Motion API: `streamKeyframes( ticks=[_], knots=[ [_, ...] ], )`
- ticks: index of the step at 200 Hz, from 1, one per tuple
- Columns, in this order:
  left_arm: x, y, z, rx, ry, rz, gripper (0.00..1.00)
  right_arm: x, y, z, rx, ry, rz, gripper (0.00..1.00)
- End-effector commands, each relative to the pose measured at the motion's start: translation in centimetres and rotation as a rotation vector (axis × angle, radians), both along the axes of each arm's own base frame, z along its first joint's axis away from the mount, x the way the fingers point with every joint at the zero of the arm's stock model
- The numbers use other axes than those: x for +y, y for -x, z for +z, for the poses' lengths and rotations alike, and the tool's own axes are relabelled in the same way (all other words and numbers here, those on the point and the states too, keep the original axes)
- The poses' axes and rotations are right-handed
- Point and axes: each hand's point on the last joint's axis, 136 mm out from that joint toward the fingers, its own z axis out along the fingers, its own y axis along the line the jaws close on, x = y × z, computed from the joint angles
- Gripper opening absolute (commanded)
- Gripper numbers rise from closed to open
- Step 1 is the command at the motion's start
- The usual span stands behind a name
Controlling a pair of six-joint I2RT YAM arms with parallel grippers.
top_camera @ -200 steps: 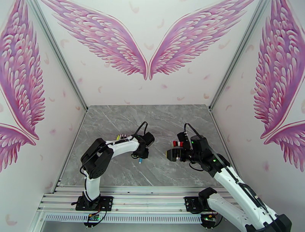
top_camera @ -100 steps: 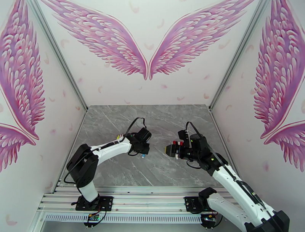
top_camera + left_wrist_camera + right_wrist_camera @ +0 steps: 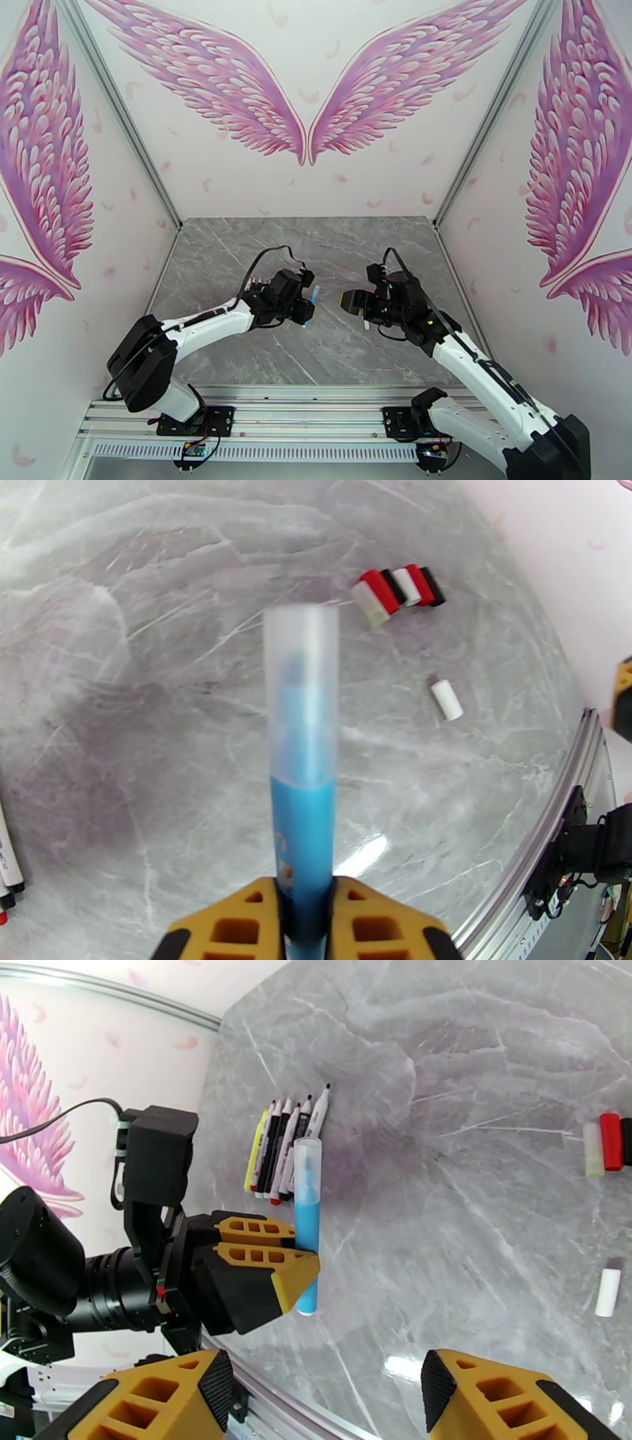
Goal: Open the pen caps
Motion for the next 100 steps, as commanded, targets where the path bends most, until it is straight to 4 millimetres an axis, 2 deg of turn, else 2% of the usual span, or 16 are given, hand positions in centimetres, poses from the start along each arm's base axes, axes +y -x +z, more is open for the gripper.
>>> streamKeyframes(
  ticks=[1, 30, 100],
  knots=[
    [-1.1, 0.4, 2.9, -0.088, 0.109, -0.071, 0.15, 1.0, -1.5, 2.3, -0.06, -0.023, -0.01, 0.67],
    [-1.5, 1.6, 3.8, -0.111, 0.155, -0.137, 0.15, 2.3, -2.4, 2.2, -0.062, -0.016, 0.007, 0.65],
    [-2.3, 3.3, 4.3, -0.109, 0.203, -0.226, 0.14, 4.7, -4.1, 2.1, -0.067, 0.005, 0.045, 0.62]
  ],
)
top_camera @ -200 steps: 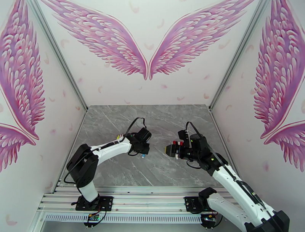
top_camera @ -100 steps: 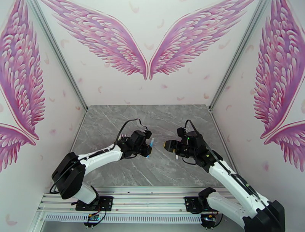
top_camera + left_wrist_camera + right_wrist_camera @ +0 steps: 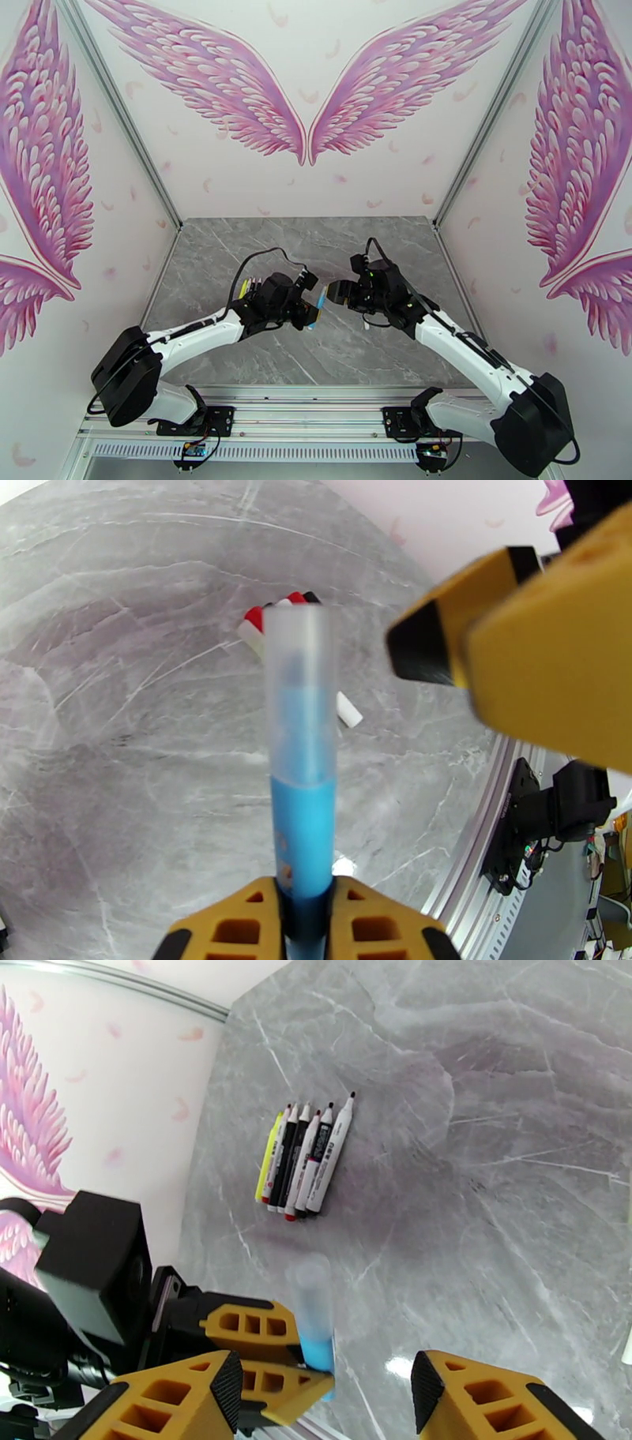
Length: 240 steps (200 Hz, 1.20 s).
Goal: Open the pen caps
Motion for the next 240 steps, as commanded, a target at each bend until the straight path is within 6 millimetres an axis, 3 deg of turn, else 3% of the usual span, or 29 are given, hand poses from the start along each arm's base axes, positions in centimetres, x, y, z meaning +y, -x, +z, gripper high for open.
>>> streamKeyframes(
  ticks=[1, 81, 210, 240],
  knots=[
    [-0.6, 1.0, 1.5, -0.028, 0.054, -0.056, 0.14, 1.0, -1.2, 1.6, -0.057, -0.008, 0.003, 0.61],
    [-0.9, 1.3, 2.5, -0.022, 0.09, -0.064, 0.14, 2.5, -1.8, 0.5, -0.039, 0.0, 0.028, 0.49],
    [-1.1, 1.3, 2.6, -0.006, 0.096, -0.059, 0.14, 2.8, -1.8, 0.2, -0.037, 0.008, 0.034, 0.21],
    [-1.1, 1.4, 2.8, -0.008, 0.114, -0.056, 0.22, 2.8, -1.7, 0.8, -0.044, -0.006, 0.03, 0.16]
  ],
)
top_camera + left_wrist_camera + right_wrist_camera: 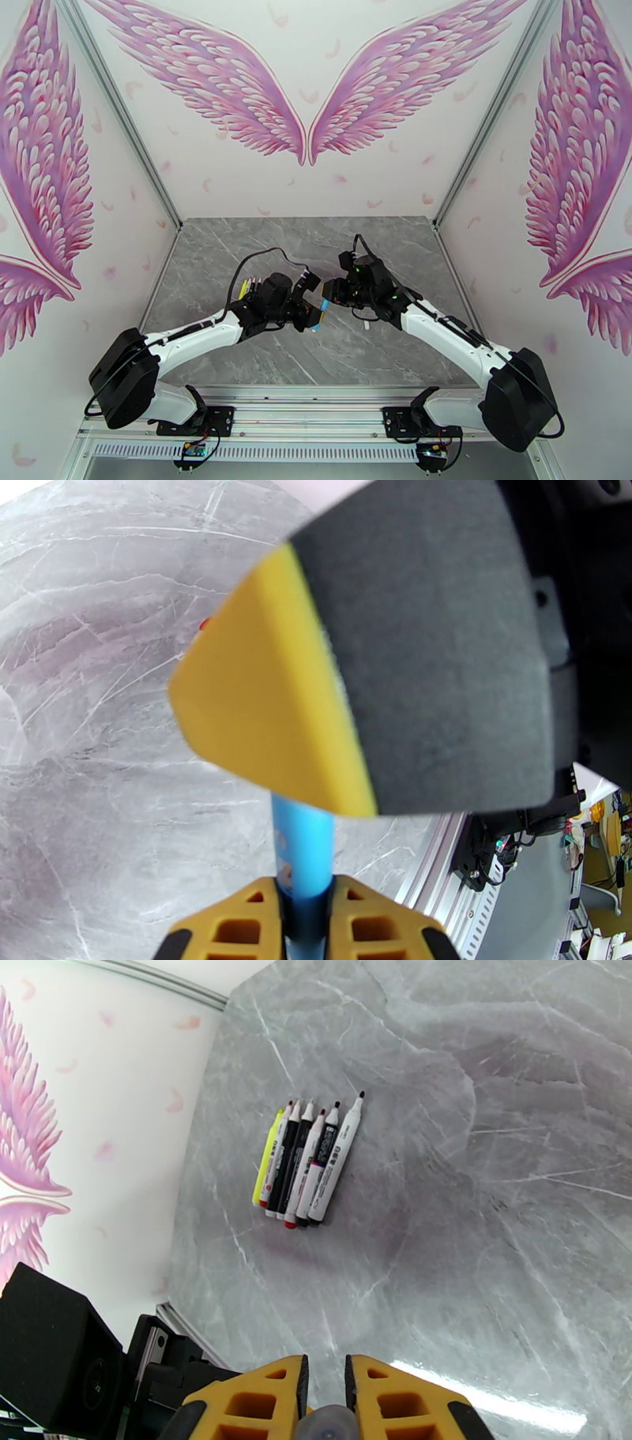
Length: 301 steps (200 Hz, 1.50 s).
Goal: Open the pen caps
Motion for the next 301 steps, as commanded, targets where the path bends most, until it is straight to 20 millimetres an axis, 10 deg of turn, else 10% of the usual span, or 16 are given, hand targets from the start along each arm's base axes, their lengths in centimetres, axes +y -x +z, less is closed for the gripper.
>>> streamKeyframes(
  ticks=[1, 62, 159, 301],
  knots=[
    [-0.3, 0.5, 1.6, -0.024, 0.052, -0.02, 0.23, 0.9, -0.5, 2.0, -0.048, -0.03, 0.009, 0.15],
    [-0.3, 0.4, 1.3, -0.012, 0.071, -0.011, 0.35, 1.4, 0.1, 3.7, -0.054, -0.086, 0.034, 0.15],
    [0.3, 0.6, 1.8, -0.03, 0.074, -0.006, 0.05, 1.0, 0.1, 4.1, -0.061, -0.084, 0.032, 0.14],
    [-0.5, 2.8, 0.2, -0.122, -0.085, -0.025, 0.0, -3.1, -2.6, 7.0, -0.152, -0.036, -0.219, 0.12]
  ],
)
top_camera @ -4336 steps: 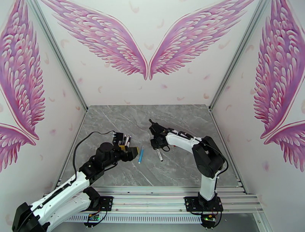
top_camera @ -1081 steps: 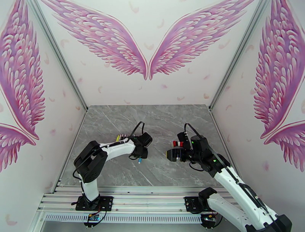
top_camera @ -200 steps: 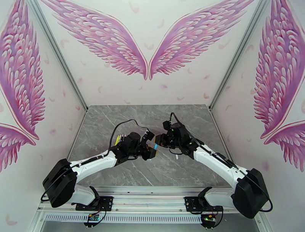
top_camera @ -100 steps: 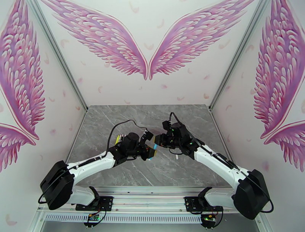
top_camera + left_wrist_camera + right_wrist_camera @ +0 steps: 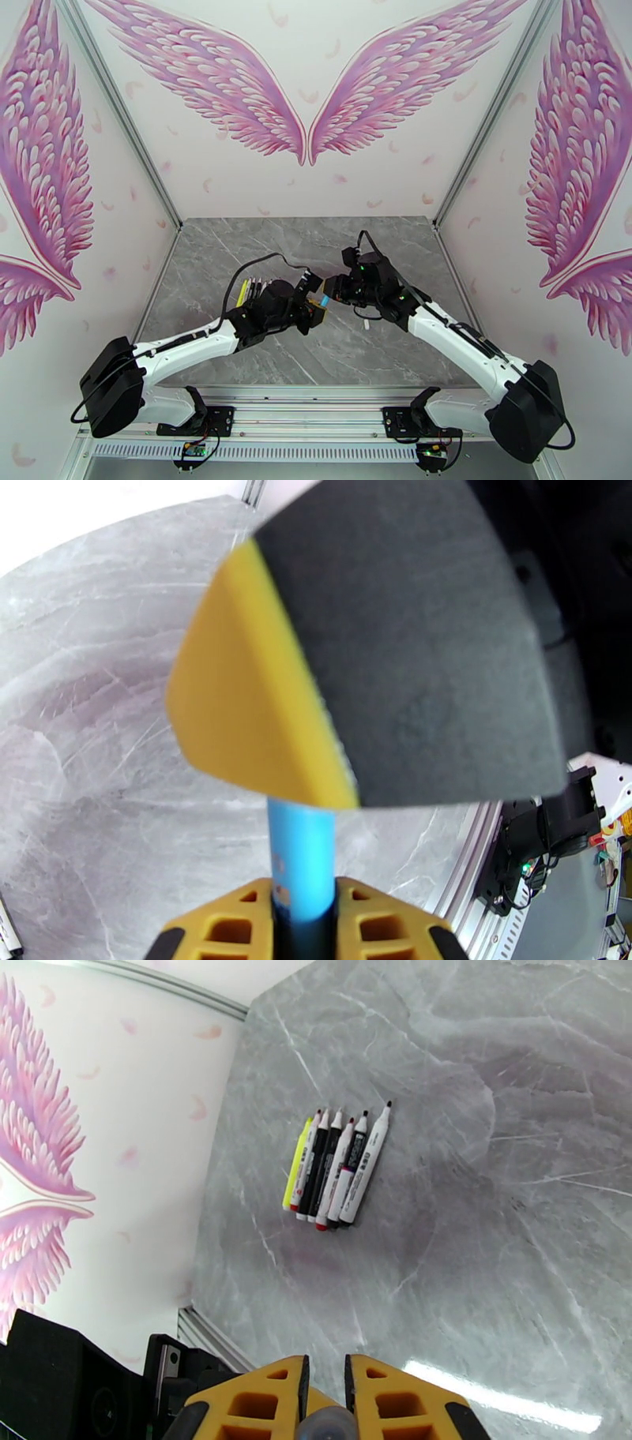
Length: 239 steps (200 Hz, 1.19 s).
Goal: Open the pen caps
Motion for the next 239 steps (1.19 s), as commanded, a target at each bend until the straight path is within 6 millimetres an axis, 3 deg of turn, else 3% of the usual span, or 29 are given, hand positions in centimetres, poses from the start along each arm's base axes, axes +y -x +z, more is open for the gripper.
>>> streamKeyframes(
  ticks=[1, 49, 93, 130, 174, 206, 239],
  knots=[
    [0.1, 2.5, -2.4, 0.063, -0.084, -0.085, 0.0, -2.4, -3.0, 3.8, -0.131, 0.004, -0.17, 0.12],
    [-0.4, 4.4, -1.8, 0.128, -0.017, -0.198, 0.0, -0.6, -2.0, 5.7, -0.216, -0.057, -0.01, 0.12],
    [0.6, 3.8, -1.4, 0.159, 0.01, -0.197, 0.0, 0.1, -0.9, 7.4, -0.27, -0.074, 0.095, 0.12],
    [1.0, 3.3, -0.8, 0.138, 0.008, -0.171, 0.0, 0.1, -1.2, 7.9, -0.242, -0.103, 0.063, 0.12],
    [1.7, 2.2, -1.8, 0.095, -0.101, -0.068, 0.0, -2.8, -3.3, 6.7, -0.192, 0.002, -0.143, 0.11],
    [2.1, 1.7, -2.1, 0.046, -0.184, -0.011, 0.0, -2.4, -3.6, 7.3, -0.192, -0.022, -0.142, 0.11],
    [1.5, 2.6, -1.1, 0.081, -0.086, -0.056, 0.0, -1.2, -2.7, 9.1, -0.259, -0.062, -0.037, 0.11]
  ],
)
